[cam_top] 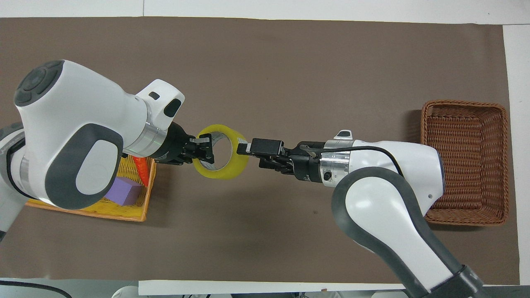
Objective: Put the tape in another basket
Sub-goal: 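Close the right gripper on the tape rim beside the left gripper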
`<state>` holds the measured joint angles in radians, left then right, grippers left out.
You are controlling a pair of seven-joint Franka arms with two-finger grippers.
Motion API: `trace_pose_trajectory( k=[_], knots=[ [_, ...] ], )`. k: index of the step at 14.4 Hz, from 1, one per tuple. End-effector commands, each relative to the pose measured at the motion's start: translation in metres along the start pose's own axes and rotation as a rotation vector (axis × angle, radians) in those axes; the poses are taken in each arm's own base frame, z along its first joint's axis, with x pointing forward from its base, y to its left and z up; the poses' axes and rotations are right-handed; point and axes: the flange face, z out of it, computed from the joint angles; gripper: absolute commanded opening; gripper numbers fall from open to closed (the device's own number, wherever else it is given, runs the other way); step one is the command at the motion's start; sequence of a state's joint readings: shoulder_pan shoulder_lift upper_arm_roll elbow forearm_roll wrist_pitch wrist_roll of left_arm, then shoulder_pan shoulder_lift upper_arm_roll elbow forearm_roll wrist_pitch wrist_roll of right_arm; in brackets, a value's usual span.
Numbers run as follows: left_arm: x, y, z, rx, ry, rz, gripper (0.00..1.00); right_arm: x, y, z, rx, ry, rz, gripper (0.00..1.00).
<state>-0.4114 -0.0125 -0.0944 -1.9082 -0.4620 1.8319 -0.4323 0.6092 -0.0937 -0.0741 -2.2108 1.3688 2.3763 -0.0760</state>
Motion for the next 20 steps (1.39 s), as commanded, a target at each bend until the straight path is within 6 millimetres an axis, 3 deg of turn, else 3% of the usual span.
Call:
trace_pose_trajectory(
  k=[1, 5, 14, 20],
  knots=[
    [-0.005, 0.014, -0.006, -0.039, 0.001, 0.028, 0.00, 0.002, 0.001, 0.004, 0.007, 0.012, -0.008, 0.99],
    [-0.021, 0.035, 0.006, -0.037, 0.003, 0.071, 0.00, 0.005, -0.009, 0.006, 0.025, 0.015, -0.004, 0.99],
    [-0.019, 0.030, 0.006, -0.034, 0.005, 0.066, 0.00, 0.006, -0.013, 0.006, 0.030, 0.019, -0.001, 0.99],
    [-0.019, 0.030, 0.006, -0.034, 0.007, 0.066, 0.00, 0.007, -0.017, -0.001, 0.040, 0.020, -0.011, 0.77]
  ],
)
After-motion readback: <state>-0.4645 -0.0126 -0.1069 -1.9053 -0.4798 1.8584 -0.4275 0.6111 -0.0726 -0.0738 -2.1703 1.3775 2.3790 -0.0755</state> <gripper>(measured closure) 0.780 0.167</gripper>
